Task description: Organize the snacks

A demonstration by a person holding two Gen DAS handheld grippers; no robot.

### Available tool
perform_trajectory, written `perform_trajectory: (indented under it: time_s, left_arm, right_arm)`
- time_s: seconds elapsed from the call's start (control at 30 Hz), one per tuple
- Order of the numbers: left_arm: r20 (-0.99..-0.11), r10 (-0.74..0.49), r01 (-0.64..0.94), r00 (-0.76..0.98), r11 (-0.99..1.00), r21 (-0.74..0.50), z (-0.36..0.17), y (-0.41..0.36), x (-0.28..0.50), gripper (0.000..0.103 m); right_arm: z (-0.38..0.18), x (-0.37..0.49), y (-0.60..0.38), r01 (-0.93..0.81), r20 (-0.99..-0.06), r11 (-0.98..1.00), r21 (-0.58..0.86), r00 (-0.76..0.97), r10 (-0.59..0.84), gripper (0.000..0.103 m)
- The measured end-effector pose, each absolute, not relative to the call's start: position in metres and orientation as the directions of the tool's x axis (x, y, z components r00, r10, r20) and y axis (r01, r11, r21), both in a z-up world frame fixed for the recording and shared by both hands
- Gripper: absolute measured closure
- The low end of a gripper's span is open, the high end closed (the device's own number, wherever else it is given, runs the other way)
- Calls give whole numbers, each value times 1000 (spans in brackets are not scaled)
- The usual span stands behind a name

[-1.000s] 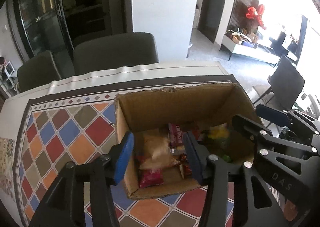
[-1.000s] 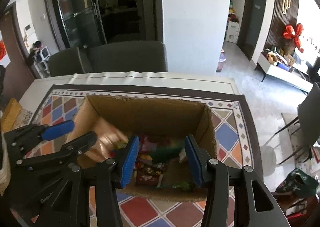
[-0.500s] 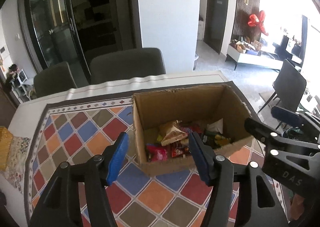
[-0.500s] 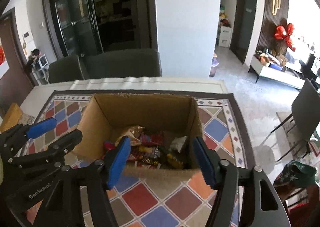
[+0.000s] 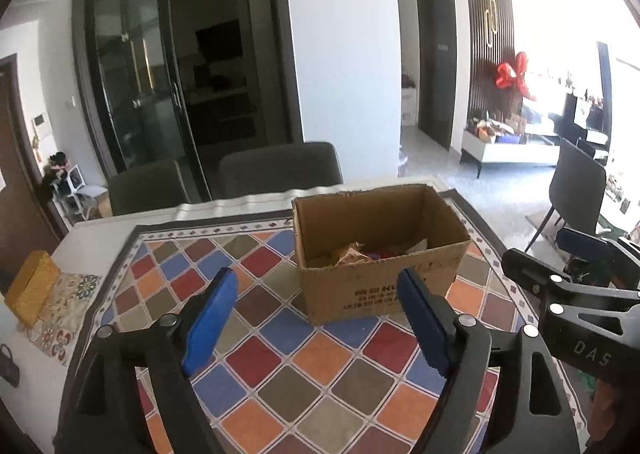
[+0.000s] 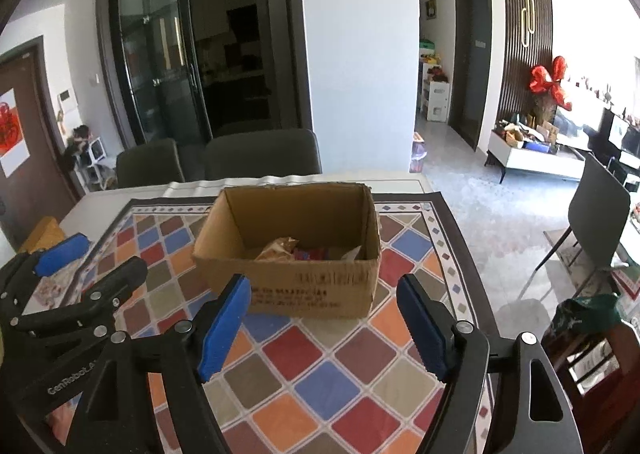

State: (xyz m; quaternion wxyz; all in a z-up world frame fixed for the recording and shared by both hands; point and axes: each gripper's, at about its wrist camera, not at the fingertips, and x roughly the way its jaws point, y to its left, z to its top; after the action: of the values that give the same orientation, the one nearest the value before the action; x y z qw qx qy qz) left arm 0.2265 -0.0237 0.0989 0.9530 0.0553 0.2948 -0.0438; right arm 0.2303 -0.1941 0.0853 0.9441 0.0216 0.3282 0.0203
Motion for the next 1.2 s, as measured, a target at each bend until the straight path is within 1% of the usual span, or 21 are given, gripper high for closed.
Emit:
perform_trajectory:
  time_s: [0.17,0.23,0.53,0.67,1.0,1.2]
  left_arm:
    - [-519,-50,91,853,994,54,105,-16,188,13]
    - [-510,-61,96,858,994,43,106,-15,175,12]
    - [-460,-69,108,885,992,59,106,-18,122,3]
    - [-446,-91,119,891,992,36,108,-17,104,3]
    - [-403,-85,108,911,993,36,111,-15,71,0]
    - [-381,-72,94,922,995,41,114,-10,58,0]
  right_arm:
    - [91,189,-192,-14,-566,1000,24,824,25,26]
    - [91,174,-192,-8,-552,1000,21,834,18,22]
    - [92,116,-197,20,-500,999,41,866,4,19]
    - [96,97,-200,32,-477,999,43,879,-7,19]
    - [106,61,-198,37,-425,999,36,905,-18,19]
    - [108,51,-197,20,-415,999,34,910,-5,19]
